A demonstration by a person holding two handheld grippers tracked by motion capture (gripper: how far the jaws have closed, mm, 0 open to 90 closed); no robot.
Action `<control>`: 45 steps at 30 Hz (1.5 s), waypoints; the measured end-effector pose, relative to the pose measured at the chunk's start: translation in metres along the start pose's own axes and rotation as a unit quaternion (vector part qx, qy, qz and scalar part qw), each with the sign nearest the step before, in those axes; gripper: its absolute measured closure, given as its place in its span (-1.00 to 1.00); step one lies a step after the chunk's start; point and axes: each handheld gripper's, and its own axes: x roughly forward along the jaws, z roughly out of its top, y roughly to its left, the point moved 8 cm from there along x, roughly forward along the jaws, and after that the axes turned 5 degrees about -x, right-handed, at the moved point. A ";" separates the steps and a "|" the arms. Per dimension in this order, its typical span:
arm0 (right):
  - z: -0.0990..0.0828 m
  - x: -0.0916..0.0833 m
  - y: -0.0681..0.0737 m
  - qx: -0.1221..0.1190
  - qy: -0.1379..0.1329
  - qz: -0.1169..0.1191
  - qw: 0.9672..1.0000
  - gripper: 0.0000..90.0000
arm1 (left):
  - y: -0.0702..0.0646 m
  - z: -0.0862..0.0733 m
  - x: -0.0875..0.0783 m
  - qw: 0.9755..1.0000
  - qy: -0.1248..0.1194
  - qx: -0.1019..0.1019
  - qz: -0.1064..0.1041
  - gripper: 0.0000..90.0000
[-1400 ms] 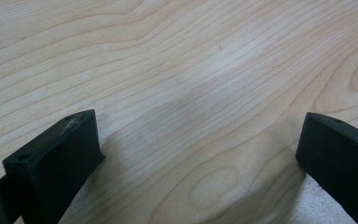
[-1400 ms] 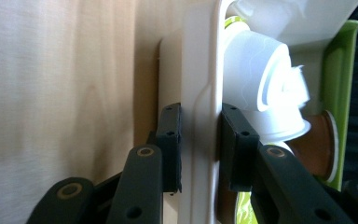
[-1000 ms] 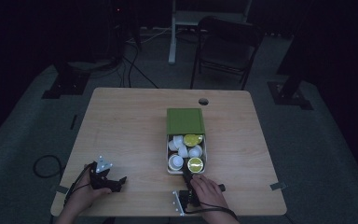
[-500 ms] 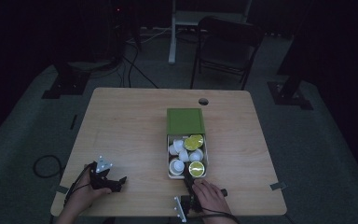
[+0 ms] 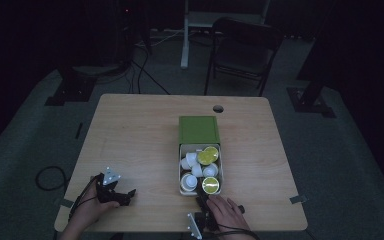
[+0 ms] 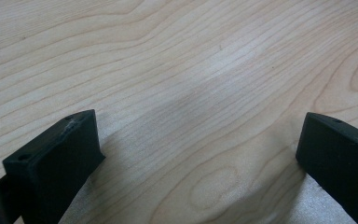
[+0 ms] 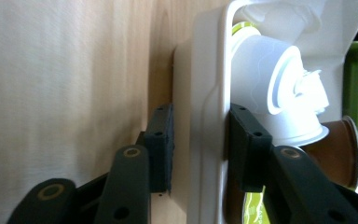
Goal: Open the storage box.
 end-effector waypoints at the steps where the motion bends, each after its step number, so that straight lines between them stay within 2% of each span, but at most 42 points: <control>1: 0.002 -0.002 0.001 0.012 -0.011 0.013 1.000 0.29 | 0.000 0.000 0.000 1.000 0.000 0.000 0.000 -1.00; 2: 0.002 -0.002 0.001 0.012 -0.011 0.013 1.000 0.29 | 0.000 0.000 0.000 1.000 0.000 0.000 0.000 -1.00; 4: 0.004 -0.004 0.000 0.032 -0.024 0.019 0.999 0.23 | 0.000 0.000 0.000 1.000 0.000 0.000 0.000 -1.00; 5: 0.007 -0.005 -0.001 0.042 -0.041 0.024 0.998 0.18 | 0.000 0.000 0.000 1.000 0.000 0.000 0.000 -1.00; 8: 0.010 -0.008 -0.002 0.052 -0.055 0.027 0.997 0.16 | 0.000 0.000 0.000 1.000 0.000 0.000 0.000 -1.00; 10: 0.013 -0.010 -0.002 0.067 -0.064 0.045 0.995 0.14 | 0.000 0.000 0.000 1.000 0.000 0.000 0.000 -1.00; 13: 0.016 -0.014 -0.007 0.081 -0.079 0.047 0.992 0.09 | 0.000 0.000 0.000 1.000 0.000 0.000 0.000 -1.00; 14: 0.017 -0.018 -0.013 0.094 -0.087 0.049 0.991 0.04 | 0.000 0.000 0.000 1.000 0.000 0.000 0.000 -1.00; 17: 0.017 -0.020 -0.016 0.103 -0.093 0.048 0.989 0.04 | 0.000 0.000 0.000 1.000 0.000 0.000 0.000 -1.00; 18: 0.017 -0.023 -0.021 0.116 -0.101 0.046 0.987 0.02 | 0.000 0.000 0.000 1.000 0.000 0.000 0.000 -1.00; 19: 0.016 -0.028 -0.031 0.139 -0.113 0.041 0.983 0.02 | 0.000 0.000 0.000 1.000 0.000 0.000 0.000 -1.00; 21: 0.012 -0.031 -0.039 0.156 -0.120 0.034 0.980 -0.01 | 0.000 0.000 0.000 1.000 0.000 0.000 0.000 -1.00; 23: 0.008 -0.033 -0.047 0.182 -0.124 0.025 0.975 -0.02 | 0.000 0.000 0.000 1.000 0.000 0.000 0.000 -1.00; 24: 0.005 -0.034 -0.051 0.185 -0.124 0.021 0.975 -0.04 | 0.000 0.000 0.000 1.000 0.000 0.000 0.000 -1.00; 25: 0.002 -0.034 -0.054 0.195 -0.125 0.017 0.973 -0.05 | 0.000 0.000 0.000 1.000 0.000 0.000 0.000 -1.00; 27: -0.002 -0.036 -0.061 0.220 -0.131 0.014 0.967 -0.13 | 0.000 0.000 0.000 1.000 0.000 0.000 0.000 -1.00; 28: -0.002 -0.036 -0.061 0.220 -0.131 0.014 0.967 -0.13 | 0.000 0.000 0.000 1.000 0.000 0.000 0.000 -1.00; 29: -0.004 -0.037 -0.064 0.234 -0.133 0.013 0.963 -0.16 | 0.000 0.000 0.000 1.000 0.000 0.000 0.000 -1.00; 30: -0.009 -0.039 -0.070 0.255 -0.135 0.006 0.957 -0.16 | 0.000 0.000 0.000 1.000 0.000 0.000 0.000 -1.00; 31: -0.011 -0.039 -0.072 0.258 -0.135 0.003 0.957 -0.16 | 0.000 0.000 0.000 1.000 0.000 0.000 0.000 -1.00; 34: -0.018 -0.040 -0.079 0.274 -0.136 -0.009 0.952 -0.16 | 0.000 0.000 0.000 1.000 0.000 0.000 0.000 -1.00; 36: -0.024 -0.040 -0.084 0.289 -0.138 -0.016 0.947 -0.17 | 0.000 0.000 0.000 1.000 0.000 0.000 0.000 -1.00; 38: -0.028 -0.039 -0.087 0.310 -0.143 -0.020 0.940 -0.23 | 0.000 0.000 0.000 1.000 0.000 0.000 0.000 -1.00; 40: -0.032 -0.038 -0.090 0.337 -0.149 -0.024 0.929 -0.26 | 0.000 0.000 0.000 1.000 0.000 0.000 0.000 -1.00; 41: -0.034 -0.038 -0.091 0.347 -0.151 -0.024 0.925 -0.25 | 0.000 0.000 0.000 1.000 0.000 0.000 0.000 -1.00; 45: -0.043 -0.036 -0.094 0.374 -0.155 -0.028 0.914 -0.27 | 0.000 0.000 0.000 1.000 0.000 0.000 0.000 -1.00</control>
